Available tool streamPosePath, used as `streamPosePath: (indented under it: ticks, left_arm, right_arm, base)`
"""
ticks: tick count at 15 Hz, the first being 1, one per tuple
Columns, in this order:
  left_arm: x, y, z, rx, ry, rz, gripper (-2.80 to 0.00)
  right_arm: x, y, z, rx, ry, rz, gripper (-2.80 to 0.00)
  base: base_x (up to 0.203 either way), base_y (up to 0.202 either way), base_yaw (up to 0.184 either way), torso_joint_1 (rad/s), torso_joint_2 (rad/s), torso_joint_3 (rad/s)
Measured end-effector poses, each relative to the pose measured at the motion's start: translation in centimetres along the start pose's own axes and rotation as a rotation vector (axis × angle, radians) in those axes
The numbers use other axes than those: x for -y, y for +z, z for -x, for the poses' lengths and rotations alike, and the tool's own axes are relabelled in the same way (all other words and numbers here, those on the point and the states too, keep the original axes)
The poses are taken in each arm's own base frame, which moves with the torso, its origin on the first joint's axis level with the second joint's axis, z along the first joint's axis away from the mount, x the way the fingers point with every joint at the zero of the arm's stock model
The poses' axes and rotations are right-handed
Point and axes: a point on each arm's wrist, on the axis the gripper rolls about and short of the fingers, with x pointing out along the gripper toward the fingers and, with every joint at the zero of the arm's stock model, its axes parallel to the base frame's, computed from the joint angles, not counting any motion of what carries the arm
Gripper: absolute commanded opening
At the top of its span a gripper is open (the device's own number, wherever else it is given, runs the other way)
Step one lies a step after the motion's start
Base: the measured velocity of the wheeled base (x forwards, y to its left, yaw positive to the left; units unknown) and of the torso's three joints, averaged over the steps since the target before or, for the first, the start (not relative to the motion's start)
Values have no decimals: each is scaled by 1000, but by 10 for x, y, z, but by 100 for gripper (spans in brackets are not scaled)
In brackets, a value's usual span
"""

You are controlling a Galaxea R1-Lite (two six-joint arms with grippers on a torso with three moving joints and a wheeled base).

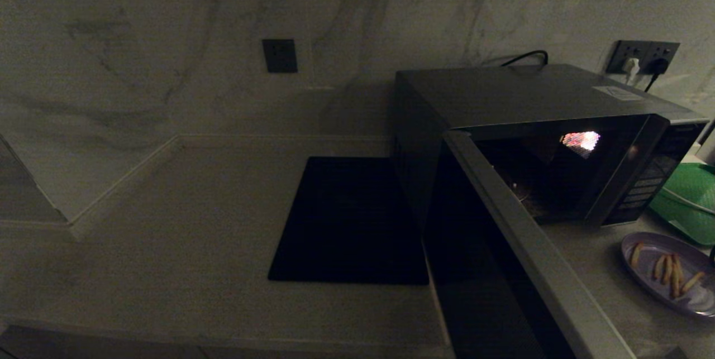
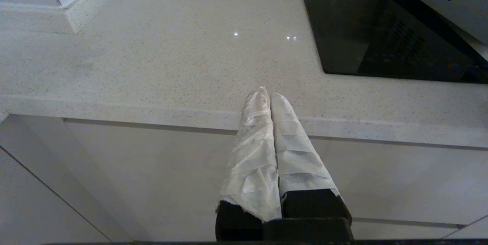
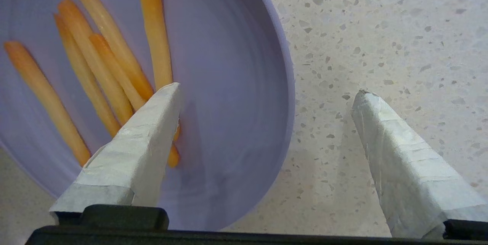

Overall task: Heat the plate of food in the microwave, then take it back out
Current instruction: Put the plate in the microwave oven

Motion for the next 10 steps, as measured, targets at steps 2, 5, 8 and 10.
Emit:
streamPosePath:
  ticks: [2, 5, 8, 10]
  left_arm:
    - [0, 0, 0, 0, 0, 0, -280]
    - [0, 0, 0, 0, 0, 0, -280]
    - [0, 0, 0, 0, 0, 0, -280]
    - [0, 0, 0, 0, 0, 0, -280]
  right_arm:
    - [-1, 0, -2, -4, -1, 3, 0]
    - [-1, -1, -6, -13, -7, 4, 0]
    - [-1, -2, -8, -16, -10, 5, 0]
    - [-1, -2, -8, -17, -10, 5, 0]
  base:
    - [0, 0, 0, 0, 0, 0]
    - [0, 0, 0, 0, 0, 0]
    - [0, 0, 0, 0, 0, 0]
    - [0, 0, 0, 0, 0, 0]
